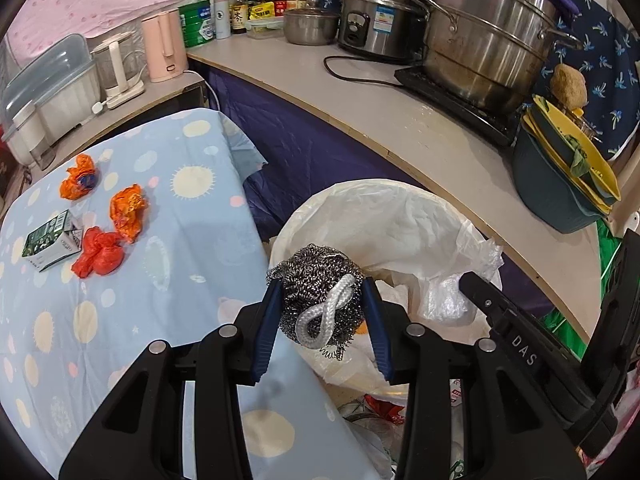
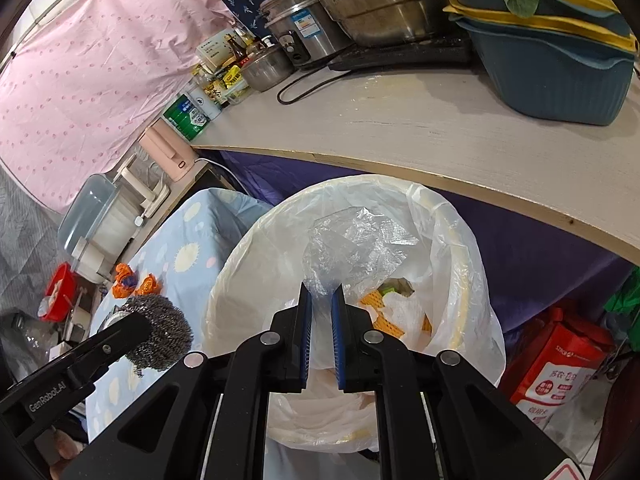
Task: Collect trash
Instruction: 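Carry the scrubber and plastic wrap over the bin and open both tools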
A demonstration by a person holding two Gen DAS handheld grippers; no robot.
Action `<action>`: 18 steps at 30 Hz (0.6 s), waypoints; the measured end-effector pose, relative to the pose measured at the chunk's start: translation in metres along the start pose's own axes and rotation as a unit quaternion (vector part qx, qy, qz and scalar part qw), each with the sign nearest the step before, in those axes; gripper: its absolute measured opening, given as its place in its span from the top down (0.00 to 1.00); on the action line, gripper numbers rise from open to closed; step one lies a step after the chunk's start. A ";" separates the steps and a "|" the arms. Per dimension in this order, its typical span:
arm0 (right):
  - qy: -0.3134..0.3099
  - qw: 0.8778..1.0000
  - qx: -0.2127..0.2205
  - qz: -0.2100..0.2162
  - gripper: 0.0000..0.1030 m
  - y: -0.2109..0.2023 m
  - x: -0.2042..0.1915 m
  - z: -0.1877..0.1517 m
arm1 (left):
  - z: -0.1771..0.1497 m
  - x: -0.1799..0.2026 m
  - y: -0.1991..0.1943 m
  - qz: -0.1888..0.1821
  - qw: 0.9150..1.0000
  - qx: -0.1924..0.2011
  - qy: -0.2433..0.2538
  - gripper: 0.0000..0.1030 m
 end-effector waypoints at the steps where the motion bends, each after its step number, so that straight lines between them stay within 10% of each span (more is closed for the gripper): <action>1: 0.000 1.000 0.000 -0.001 0.91 0.001 0.000 0.000 | 0.001 0.002 0.003 0.001 1.000 -0.003 0.002 0.62; 18: 0.010 1.000 -0.009 -0.008 0.85 0.013 0.008 -0.001 | 0.009 0.023 0.045 -0.004 0.999 -0.030 0.019 0.61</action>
Point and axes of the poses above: each gripper's, at about its wrist camera, not at the fingertips, and y roughly the way its jaws point, x to its right, z to its top, the point moved 10 cm from there along y, roughly the way its jaws point, and after that the axes turned 10 degrees about -z, right-handed, at the moved point
